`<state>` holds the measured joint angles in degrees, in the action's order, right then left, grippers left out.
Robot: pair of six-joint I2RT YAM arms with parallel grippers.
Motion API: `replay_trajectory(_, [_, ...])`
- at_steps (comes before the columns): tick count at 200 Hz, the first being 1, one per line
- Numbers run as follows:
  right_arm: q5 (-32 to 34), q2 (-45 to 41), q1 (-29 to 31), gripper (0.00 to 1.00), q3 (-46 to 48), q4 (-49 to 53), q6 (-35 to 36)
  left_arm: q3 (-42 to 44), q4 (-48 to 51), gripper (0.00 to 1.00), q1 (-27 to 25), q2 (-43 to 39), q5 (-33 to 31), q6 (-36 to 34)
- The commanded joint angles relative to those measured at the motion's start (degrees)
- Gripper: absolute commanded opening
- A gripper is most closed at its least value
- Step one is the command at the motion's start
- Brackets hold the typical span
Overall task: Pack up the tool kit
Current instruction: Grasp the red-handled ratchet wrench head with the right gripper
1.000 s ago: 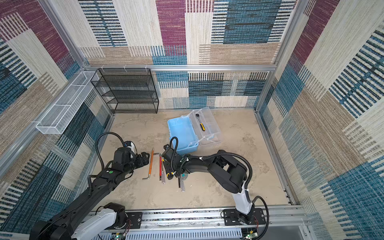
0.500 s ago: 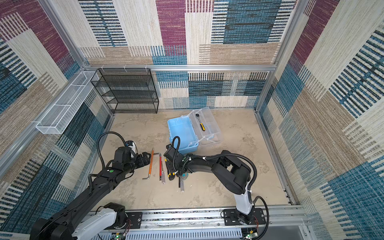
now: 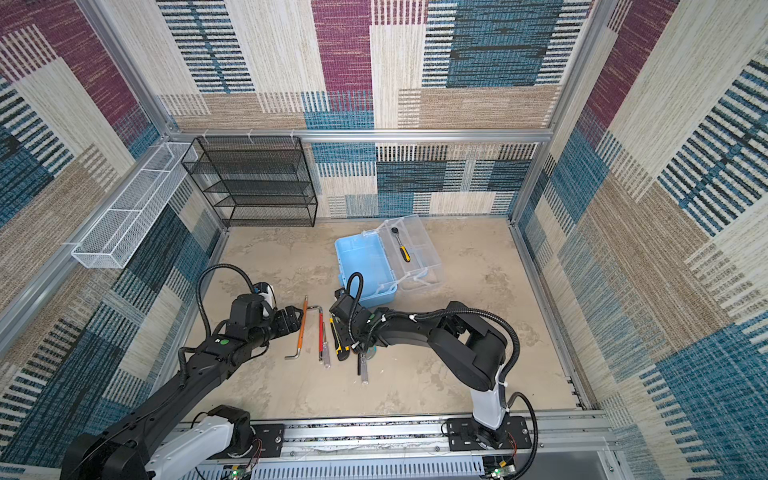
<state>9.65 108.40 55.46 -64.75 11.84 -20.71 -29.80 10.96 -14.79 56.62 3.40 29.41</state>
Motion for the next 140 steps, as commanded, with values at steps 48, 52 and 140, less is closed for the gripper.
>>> replay_trajectory(48, [0.96,2.24,-1.08,0.35,-0.90,-0.41,-0.21,-0.34,-1.51,0.84,0.02,0.21,1.00,0.12])
replay_trajectory(52, [0.91,2.38,-1.06,0.34,-0.97,-0.35,-0.13,-0.32,-1.50,0.84,0.02,0.22,1.00,0.08])
replay_trajectory(140, [-0.67,5.29,-1.04,0.29,-2.22,2.06,1.54,-0.44,-0.50,0.84,0.02,-0.42,0.05,-0.14])
